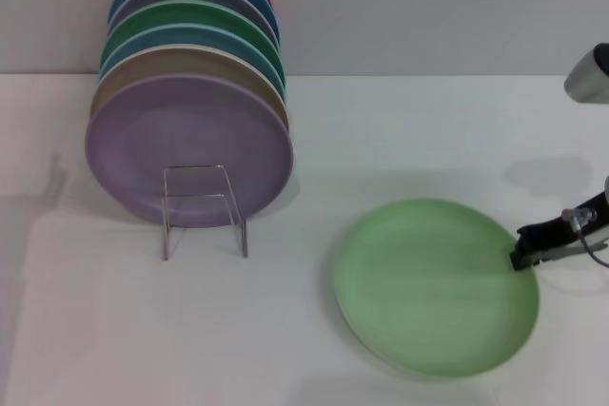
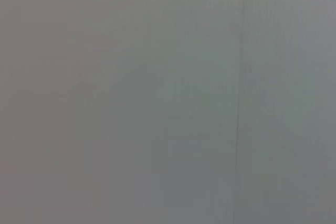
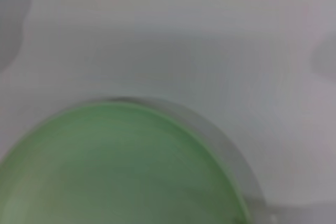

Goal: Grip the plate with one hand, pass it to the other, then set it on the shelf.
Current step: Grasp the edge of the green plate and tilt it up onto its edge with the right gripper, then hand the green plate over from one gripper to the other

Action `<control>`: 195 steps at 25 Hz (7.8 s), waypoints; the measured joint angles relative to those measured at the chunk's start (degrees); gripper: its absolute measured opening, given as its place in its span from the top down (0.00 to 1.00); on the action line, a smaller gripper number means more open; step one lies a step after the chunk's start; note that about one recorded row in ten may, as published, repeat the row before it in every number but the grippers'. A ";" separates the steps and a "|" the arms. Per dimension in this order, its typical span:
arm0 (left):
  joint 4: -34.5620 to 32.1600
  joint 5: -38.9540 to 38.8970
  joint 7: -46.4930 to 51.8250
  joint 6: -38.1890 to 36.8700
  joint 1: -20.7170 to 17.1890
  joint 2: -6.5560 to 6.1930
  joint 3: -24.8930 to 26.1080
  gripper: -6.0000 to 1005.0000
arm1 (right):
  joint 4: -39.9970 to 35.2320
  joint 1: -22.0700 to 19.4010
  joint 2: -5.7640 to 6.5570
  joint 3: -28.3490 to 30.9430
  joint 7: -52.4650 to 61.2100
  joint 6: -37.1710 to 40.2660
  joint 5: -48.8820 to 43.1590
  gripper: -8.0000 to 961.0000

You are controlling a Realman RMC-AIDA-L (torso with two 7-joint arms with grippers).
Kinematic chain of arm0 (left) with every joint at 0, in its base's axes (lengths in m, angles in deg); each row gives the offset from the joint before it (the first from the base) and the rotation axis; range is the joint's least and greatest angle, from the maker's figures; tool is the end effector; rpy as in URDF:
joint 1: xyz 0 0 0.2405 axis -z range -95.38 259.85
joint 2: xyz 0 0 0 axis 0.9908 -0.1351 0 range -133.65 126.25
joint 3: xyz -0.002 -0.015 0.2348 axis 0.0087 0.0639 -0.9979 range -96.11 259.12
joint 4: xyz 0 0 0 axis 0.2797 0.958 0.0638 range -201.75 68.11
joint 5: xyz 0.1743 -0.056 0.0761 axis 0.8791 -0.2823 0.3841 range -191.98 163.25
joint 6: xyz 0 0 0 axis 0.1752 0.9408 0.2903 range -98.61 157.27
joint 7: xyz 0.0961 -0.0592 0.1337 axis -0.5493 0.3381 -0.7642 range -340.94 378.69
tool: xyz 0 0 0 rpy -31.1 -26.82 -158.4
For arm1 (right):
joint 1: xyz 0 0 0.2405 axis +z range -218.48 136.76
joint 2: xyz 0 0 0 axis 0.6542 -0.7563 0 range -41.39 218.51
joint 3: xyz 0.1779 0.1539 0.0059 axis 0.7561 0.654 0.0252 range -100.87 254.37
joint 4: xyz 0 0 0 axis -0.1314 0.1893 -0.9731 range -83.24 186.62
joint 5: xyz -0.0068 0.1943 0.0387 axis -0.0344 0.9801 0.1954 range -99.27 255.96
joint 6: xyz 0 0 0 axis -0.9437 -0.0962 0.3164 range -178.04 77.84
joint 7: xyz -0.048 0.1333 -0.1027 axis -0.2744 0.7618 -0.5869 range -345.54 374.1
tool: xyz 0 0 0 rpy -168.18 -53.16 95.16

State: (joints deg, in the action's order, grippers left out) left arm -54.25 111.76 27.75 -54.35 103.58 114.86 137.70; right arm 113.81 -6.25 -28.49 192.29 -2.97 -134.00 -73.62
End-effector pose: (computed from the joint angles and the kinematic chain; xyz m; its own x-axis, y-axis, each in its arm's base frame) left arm -0.2903 0.3289 0.0677 0.5935 -0.3683 0.7157 0.7771 0.0305 -0.6287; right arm 0.2566 0.3513 0.0060 0.2800 -0.9565 -0.0815 -0.8512 -0.2081 -0.4819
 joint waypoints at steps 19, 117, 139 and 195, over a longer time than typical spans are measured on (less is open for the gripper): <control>0.01 0.00 0.00 -0.37 -0.08 0.00 0.05 0.14 | 17.28 -5.29 -1.78 0.47 -2.77 9.13 2.33 0.97; 8.84 0.54 -7.53 -2.74 -5.51 0.53 -42.32 0.14 | -12.28 -30.53 -2.75 -101.13 -19.74 165.46 43.96 0.97; 9.84 0.11 -6.79 3.68 -0.55 0.53 -41.35 0.14 | -11.69 -29.33 -2.30 -102.59 -20.10 164.93 43.86 0.97; 10.70 0.01 -6.76 5.47 -0.26 0.52 -40.21 0.96 | -12.12 -29.25 -2.21 -103.41 -20.11 164.85 43.73 0.96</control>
State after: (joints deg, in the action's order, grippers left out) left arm -43.54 111.76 20.98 -48.88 103.32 115.38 97.49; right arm 101.69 -35.50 -30.70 88.88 -23.08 30.85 -29.89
